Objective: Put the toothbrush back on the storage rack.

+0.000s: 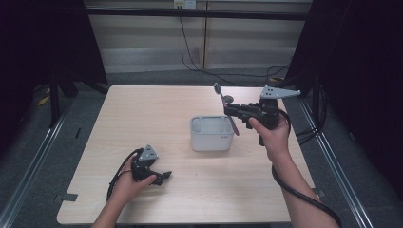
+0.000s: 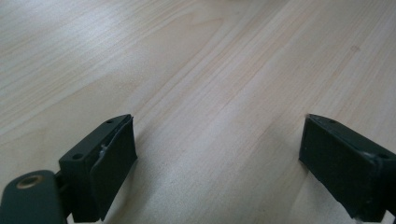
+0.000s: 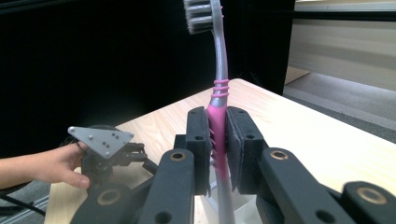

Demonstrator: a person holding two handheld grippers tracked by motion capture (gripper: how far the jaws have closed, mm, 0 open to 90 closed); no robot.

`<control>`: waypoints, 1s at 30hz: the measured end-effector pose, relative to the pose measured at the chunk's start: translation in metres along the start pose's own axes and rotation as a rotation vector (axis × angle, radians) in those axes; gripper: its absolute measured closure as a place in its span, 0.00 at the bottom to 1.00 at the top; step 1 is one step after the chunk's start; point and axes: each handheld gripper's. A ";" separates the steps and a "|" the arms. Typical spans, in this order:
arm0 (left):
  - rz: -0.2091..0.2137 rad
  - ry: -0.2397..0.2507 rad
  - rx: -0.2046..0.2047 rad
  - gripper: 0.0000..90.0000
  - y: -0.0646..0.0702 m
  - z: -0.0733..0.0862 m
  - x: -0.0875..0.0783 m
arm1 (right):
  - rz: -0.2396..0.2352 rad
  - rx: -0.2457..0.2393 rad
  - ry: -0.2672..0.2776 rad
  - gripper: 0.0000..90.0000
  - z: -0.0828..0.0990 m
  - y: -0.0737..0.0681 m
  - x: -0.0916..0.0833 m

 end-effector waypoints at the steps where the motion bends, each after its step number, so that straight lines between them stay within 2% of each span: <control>1: 0.000 0.000 0.001 0.11 0.000 0.000 0.000 | 0.000 -0.001 0.002 0.89 -0.001 0.000 0.001; 17: 0.000 0.000 0.000 0.11 0.000 0.000 0.000 | 0.026 0.008 0.026 0.89 0.000 0.006 0.008; 30: 0.000 0.001 0.000 0.11 0.000 0.000 0.000 | 0.027 0.011 0.036 0.89 -0.001 0.008 0.017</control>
Point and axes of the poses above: each handheld gripper's, and its own axes: x roughly forward along the jaws, z roughly out of its underside, y roughly to its right, and after that the axes turned 9 degrees about -x, right-handed
